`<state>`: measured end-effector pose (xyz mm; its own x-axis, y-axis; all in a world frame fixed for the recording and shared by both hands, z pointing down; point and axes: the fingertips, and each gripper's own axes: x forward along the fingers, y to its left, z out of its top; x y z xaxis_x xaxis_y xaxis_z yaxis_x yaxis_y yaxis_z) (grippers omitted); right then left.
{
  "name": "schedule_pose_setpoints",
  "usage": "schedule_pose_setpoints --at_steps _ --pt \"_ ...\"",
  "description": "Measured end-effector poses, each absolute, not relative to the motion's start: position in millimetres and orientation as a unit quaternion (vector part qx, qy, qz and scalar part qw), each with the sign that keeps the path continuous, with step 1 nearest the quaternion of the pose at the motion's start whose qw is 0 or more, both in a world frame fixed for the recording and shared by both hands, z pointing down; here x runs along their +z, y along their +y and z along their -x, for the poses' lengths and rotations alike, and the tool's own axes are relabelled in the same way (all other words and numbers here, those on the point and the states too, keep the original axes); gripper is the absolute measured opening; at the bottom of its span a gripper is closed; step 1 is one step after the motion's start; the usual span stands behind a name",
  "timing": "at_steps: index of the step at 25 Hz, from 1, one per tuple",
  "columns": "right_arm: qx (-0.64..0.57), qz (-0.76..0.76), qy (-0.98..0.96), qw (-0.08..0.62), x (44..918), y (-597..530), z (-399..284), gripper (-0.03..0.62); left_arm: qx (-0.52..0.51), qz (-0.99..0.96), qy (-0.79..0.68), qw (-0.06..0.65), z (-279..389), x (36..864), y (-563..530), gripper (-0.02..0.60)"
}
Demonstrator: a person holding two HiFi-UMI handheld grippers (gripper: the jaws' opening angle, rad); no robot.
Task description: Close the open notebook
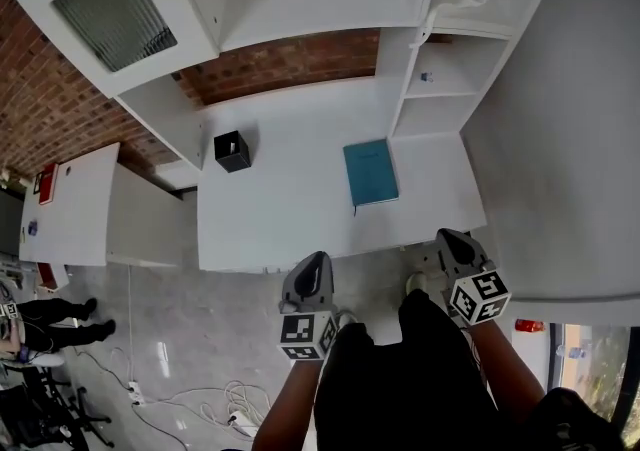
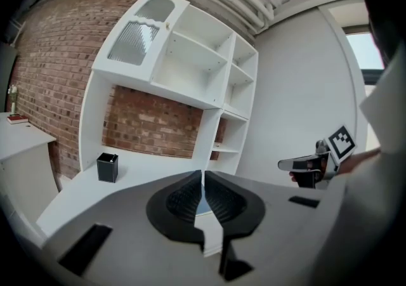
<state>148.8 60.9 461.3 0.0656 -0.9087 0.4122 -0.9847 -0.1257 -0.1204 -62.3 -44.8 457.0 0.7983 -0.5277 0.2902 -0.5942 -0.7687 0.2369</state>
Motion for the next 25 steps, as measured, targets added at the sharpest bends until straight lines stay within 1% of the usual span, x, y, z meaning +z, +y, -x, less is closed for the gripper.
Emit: schedule_pose_setpoints --at_steps 6,11,16,25 --pt "0.177 -0.722 -0.661 0.104 445 67 -135 -0.002 0.085 -0.936 -0.315 0.134 74 435 -37 0.017" --pt "0.159 -0.73 -0.659 0.089 427 71 -139 -0.002 0.077 -0.937 -0.322 0.114 72 422 -36 0.017" --pt "0.143 -0.74 -0.654 0.064 404 78 -150 -0.002 0.08 -0.945 -0.304 0.095 56 411 -31 0.017" --pt "0.138 -0.741 -0.655 0.05 398 84 -142 -0.002 0.08 -0.952 -0.281 0.089 47 410 -14 0.017"
